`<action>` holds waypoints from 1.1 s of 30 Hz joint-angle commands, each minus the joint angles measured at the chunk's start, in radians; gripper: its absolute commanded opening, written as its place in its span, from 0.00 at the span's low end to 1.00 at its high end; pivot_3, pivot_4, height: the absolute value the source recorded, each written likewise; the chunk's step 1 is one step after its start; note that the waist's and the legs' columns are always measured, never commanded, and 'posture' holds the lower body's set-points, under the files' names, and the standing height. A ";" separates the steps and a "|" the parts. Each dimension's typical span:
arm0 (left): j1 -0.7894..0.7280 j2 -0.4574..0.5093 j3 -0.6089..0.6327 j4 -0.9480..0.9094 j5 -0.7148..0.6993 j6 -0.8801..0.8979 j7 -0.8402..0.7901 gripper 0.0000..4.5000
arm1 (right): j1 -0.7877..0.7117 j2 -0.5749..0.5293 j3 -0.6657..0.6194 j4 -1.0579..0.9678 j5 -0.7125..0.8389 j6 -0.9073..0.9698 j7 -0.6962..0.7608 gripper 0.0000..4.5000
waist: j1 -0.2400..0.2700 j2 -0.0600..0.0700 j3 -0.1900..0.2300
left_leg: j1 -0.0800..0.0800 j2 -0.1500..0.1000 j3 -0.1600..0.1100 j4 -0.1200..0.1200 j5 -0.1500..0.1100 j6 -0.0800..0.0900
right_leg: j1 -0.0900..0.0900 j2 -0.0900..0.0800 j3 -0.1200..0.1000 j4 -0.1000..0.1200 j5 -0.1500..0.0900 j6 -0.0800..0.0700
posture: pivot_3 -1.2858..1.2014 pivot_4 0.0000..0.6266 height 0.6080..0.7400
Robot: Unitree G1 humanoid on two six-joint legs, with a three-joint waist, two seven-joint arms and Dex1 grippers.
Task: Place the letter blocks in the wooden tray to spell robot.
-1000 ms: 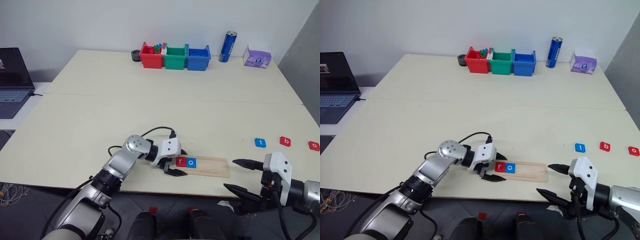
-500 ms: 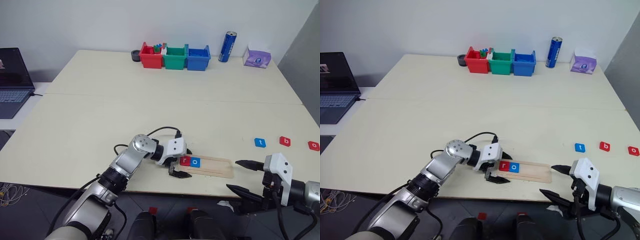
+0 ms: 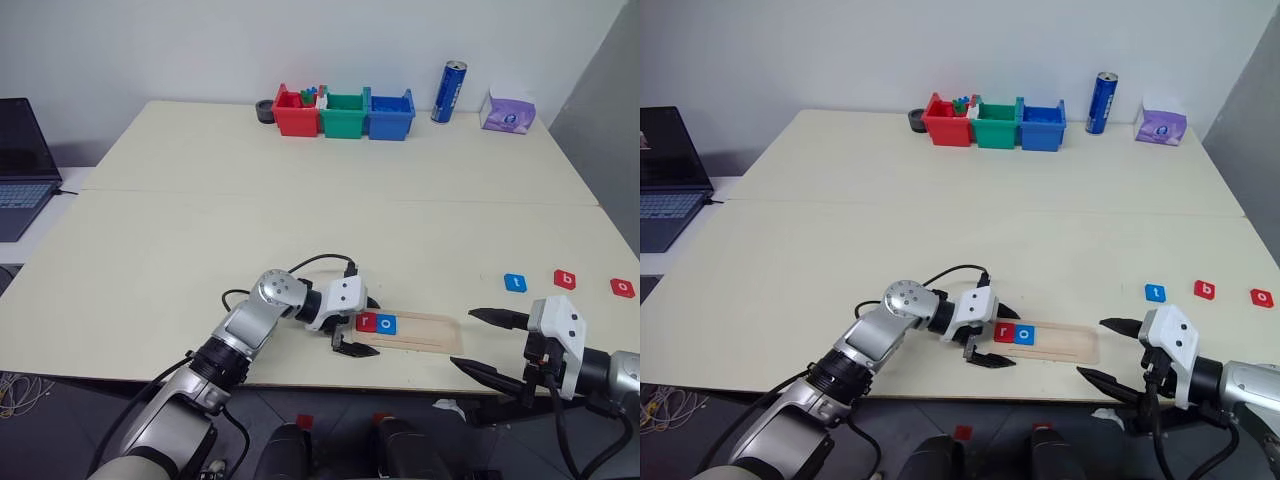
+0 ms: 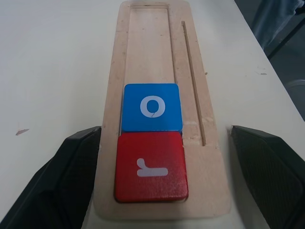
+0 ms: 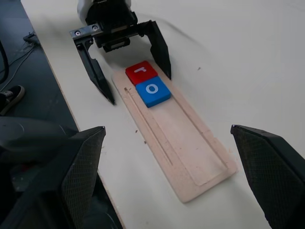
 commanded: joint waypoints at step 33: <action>0.071 0.046 0.187 -0.413 -0.281 0.279 0.105 1.00 | -0.582 0.266 -0.131 0.696 -0.240 0.202 -0.789 1.00 | -0.022 0.002 0.000 | 0.000 0.002 0.002 -0.001 0.000 0.000 | -0.001 0.000 0.005 0.001 0.000 0.000 | 0.52 0.24 1.00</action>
